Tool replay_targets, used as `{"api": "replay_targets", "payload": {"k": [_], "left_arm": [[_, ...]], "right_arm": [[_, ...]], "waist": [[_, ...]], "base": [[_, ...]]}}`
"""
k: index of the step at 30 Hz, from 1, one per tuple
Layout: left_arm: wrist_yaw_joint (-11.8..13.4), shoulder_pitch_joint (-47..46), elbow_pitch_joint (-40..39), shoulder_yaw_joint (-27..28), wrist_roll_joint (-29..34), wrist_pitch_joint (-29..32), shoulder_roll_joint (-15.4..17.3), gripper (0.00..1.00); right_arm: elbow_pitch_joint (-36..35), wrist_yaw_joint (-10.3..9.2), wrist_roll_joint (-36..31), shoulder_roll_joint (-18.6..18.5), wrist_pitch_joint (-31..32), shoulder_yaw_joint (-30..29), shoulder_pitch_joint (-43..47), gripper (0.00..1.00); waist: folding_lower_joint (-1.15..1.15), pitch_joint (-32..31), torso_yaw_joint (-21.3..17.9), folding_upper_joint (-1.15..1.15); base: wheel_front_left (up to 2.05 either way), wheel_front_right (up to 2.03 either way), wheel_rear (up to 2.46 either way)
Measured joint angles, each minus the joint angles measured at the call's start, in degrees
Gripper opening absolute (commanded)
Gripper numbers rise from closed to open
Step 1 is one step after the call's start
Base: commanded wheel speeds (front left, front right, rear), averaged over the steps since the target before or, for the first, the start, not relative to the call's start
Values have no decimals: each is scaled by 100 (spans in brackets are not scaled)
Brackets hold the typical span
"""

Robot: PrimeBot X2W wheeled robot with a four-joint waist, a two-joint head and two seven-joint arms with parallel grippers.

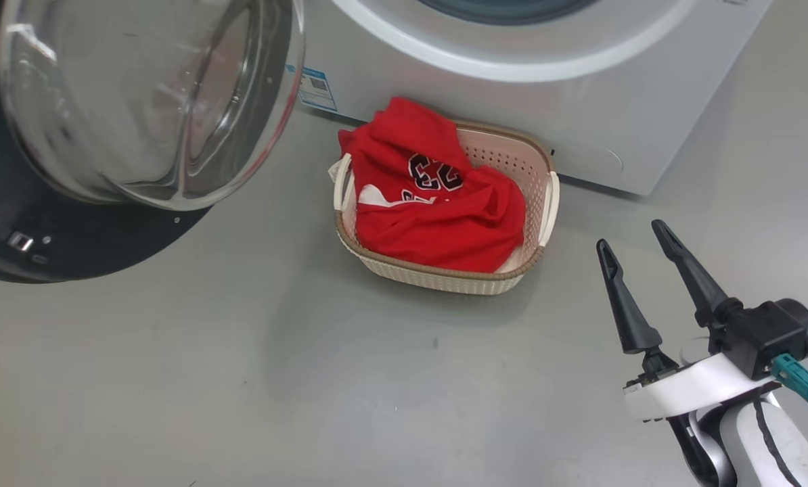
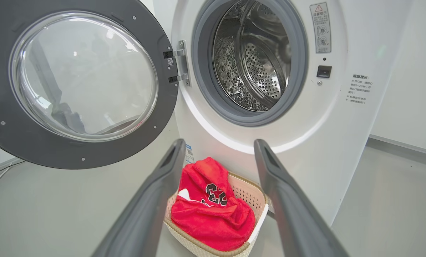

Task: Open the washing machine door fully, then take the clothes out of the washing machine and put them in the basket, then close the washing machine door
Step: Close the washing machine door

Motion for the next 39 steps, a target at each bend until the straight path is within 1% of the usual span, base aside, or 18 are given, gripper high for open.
{"api": "replay_targets", "payload": {"k": [3, 7, 11, 15, 20, 22, 24, 25, 27, 29, 31, 32, 33, 35, 39], "left_arm": [[1, -438, 297, 416, -639, 207, -42, 0], [11, -787, 875, 875, -1215, 525, -151, 0], [55, -1076, 1485, 1291, -1976, 850, -394, 0], [59, -1264, 2050, 1668, -2428, 1122, -536, 0], [88, -1628, 2762, 2413, -3268, 1569, -880, 0], [108, -1828, 3128, 2847, -3616, 1731, -1059, 0], [110, -1951, 3464, 3117, -3862, 1949, -1158, 0], [110, -2053, 3762, 3328, -4016, 2146, -1199, 0], [110, -2108, 3909, 3438, -4101, 2235, -1203, 0], [110, -2253, 4329, 3751, -4208, 2427, -1203, 0], [110, -2302, 4439, 3823, -4227, 2476, -1200, 0], [110, -2446, 4642, 3976, -4363, 2618, -1193, 0], [110, -2446, 4642, 3976, -4363, 2618, -1193, 0], [110, -2579, 4815, 3990, -4463, 2799, -1176, 0], [110, -2739, 5089, 3933, -4465, 3100, -1122, 0]], "right_arm": [[-7, 0, 12, -33, 0, -44, -36, 100], [-5, 3, 40, -46, -1, -45, -38, 100], [-2, 5, 55, -45, -1, -22, -63, 100], [57, 7, 102, -42, -3, 16, -73, 100], [64, 7, 107, -45, -4, 23, -73, 100], [65, 8, 107, -46, -10, 24, -73, 100], [65, 8, 108, -47, -10, 24, -73, 100], [66, 8, 108, -48, -10, 29, -73, 100], [66, 8, 110, -49, -10, 31, -73, 100], [67, 8, 122, -51, -10, 34, -73, 100], [69, 8, 133, -51, -10, 35, -73, 100], [74, 8, 149, -52, -11, 37, -73, 100], [74, 8, 149, -52, -11, 37, -73, 100], [75, 23, 149, -52, -11, 38, -73, 100], [75, 24, 151, -54, -21, 38, -73, 100]], "waist": [[0, 87, -101, 0], [0, 157, -171, 0], [0, 166, -215, 0], [0, 117, -256, 0], [0, 52, -306, 0], [0, 39, -316, 0], [0, 26, -324, 0], [0, 16, -333, 0], [0, 11, -336, 0], [0, -1, -346, 0], [0, -4, -348, 0], [0, -8, -353, 0], [0, -8, -353, 0], [0, -8, -358, 0], [0, -2, -370, 0]], "base": [[0, 0, 0], [0, 0, 0], [0, 0, 0], [0, 0, 0], [0, 0, 0], [0, 0, 0], [0, 0, 0], [0, 0, 0], [0, 0, 0], [0, 0, 0], [0, 0, 0], [0, 0, 0], [0, 0, 0], [0, 0, 0], [0, 0, 0]]}}
